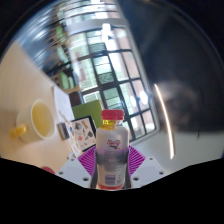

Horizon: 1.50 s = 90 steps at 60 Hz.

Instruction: Pour water

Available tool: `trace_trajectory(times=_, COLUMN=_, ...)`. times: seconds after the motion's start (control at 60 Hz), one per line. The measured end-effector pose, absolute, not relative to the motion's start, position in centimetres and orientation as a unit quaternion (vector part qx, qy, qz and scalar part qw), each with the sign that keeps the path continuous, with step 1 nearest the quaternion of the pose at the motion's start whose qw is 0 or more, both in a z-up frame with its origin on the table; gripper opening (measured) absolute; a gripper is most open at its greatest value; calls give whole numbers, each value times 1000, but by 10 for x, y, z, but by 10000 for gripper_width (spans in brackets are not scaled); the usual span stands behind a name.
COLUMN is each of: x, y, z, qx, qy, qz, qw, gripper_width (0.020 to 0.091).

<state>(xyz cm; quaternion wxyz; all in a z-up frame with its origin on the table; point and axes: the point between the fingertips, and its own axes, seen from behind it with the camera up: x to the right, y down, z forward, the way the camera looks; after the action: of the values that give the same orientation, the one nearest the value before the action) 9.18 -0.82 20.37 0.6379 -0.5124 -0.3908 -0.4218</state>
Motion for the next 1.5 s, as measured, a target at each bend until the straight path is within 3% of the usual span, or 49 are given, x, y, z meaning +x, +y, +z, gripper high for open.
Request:
trace_trajectory(times=0.067, x=107, y=-10, z=196, qx=-595, qy=-270, qz=-291, qw=699, gripper_width=379)
trace_trajectory(times=0.117, x=120, y=-18, z=172, qx=-641, qy=-169, qz=-170, qw=729, gripper_width=378)
trace_trajectory(times=0.183, x=107, y=-8, z=142, qx=-696, qy=-95, qz=-27, qw=711, gripper_width=379)
trace_trajectory(times=0.233, x=112, y=-10, z=112, qx=-709, qy=-50, qz=27, qw=703, gripper_width=380)
trace_trajectory(times=0.333, x=118, y=-7, z=105, qx=-720, qy=-49, qz=21, qw=691, gripper_width=381)
trace_trajectory(times=0.35, x=119, y=3, z=83, qx=-719, qy=-47, qz=25, qw=693, gripper_width=380)
trace_trajectory(times=0.367, x=133, y=0, z=97, qx=-721, qy=-51, qz=24, qw=690, gripper_width=379)
trace_trajectory(times=0.45, x=129, y=2, z=100, qx=-724, qy=-54, qz=38, qw=687, gripper_width=379)
trace_trajectory(times=0.467, x=113, y=11, z=82, qx=-722, qy=-50, qz=43, qw=689, gripper_width=385)
trace_trajectory(times=0.483, x=128, y=6, z=93, qx=-724, qy=-50, qz=45, qw=687, gripper_width=386)
trace_trajectory(times=0.583, x=126, y=7, z=87, qx=-735, qy=-49, qz=65, qw=673, gripper_width=391)
trace_trajectory(times=0.767, x=124, y=10, z=78, qx=-742, qy=-61, qz=61, qw=665, gripper_width=480)
trace_trajectory(times=0.967, x=124, y=5, z=79, qx=-743, qy=-61, qz=86, qw=661, gripper_width=499)
trace_trajectory(times=1.067, x=128, y=1, z=74, qx=-747, qy=-57, qz=94, qw=656, gripper_width=548)
trace_trajectory(times=1.2, x=132, y=-3, z=72, qx=-752, qy=-52, qz=90, qw=651, gripper_width=779)
trace_trajectory(times=1.233, x=135, y=-5, z=70, qx=-758, qy=-52, qz=88, qw=644, gripper_width=803)
trace_trajectory(times=1.35, x=142, y=-23, z=67, qx=-775, qy=-46, qz=86, qw=625, gripper_width=811)
trace_trajectory(times=1.5, x=154, y=-78, z=95, qx=-760, qy=-58, qz=86, qw=642, gripper_width=808)
